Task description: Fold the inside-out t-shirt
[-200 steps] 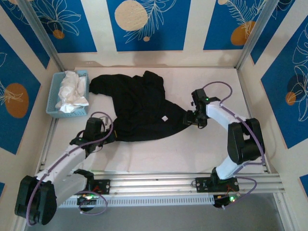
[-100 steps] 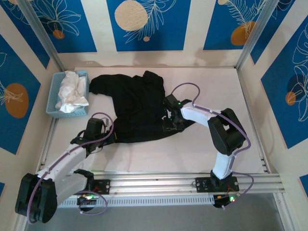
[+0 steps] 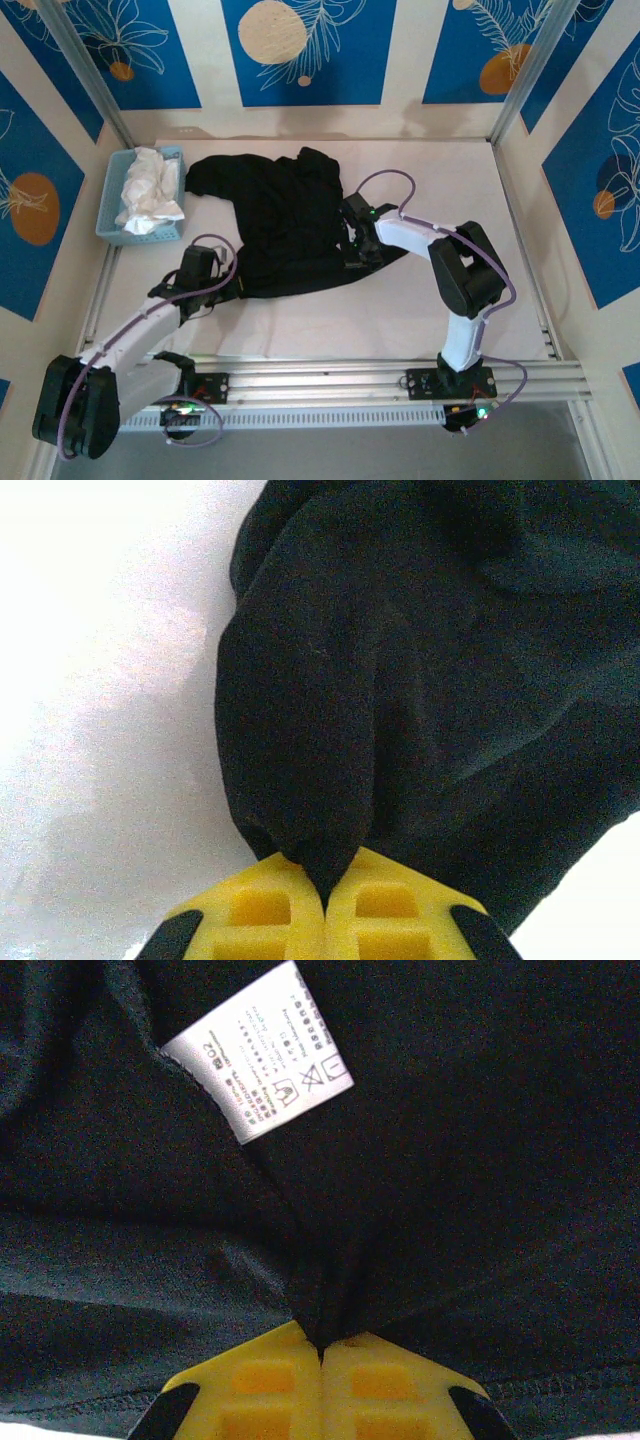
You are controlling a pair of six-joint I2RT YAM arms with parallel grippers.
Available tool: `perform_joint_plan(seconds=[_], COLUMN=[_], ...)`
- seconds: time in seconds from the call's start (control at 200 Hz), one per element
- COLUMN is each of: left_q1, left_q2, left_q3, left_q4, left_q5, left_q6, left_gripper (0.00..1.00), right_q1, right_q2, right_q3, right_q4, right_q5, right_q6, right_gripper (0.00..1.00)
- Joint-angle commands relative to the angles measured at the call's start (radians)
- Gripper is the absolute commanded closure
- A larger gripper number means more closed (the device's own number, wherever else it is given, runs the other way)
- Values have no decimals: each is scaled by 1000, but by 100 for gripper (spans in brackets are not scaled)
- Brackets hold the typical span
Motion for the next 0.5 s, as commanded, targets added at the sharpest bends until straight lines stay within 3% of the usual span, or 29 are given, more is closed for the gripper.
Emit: perform_joint_plan(seconds=[0.0, 0.075, 0.155, 0.29, 0.36, 0.495], left_q1=[-5, -3, -3, -4, -3, -5], left_q2=[12, 11, 2, -33, -56, -112], left_q3=[-13, -16, -26, -55, -70, -75], left_q4=[23, 39, 65, 123, 143, 135], left_q5=[38, 64, 80, 70, 67, 73], left_q6=[8, 10, 12, 9, 10, 15], left_gripper=[100, 92, 86, 63, 56, 48], right_q1=[-19, -46, -87, -99, -93, -93], right_q2=[-78, -142, -226, -304, -311, -284], right_q3=[12, 13, 9, 39, 81, 165], right_q4=[-19, -33, -4, 71, 55, -67], right_q5=[-44, -118, -284, -517, -535, -443], right_q6=[-15, -19, 11, 104, 117, 67], right_gripper=[100, 100, 100, 100, 100, 100])
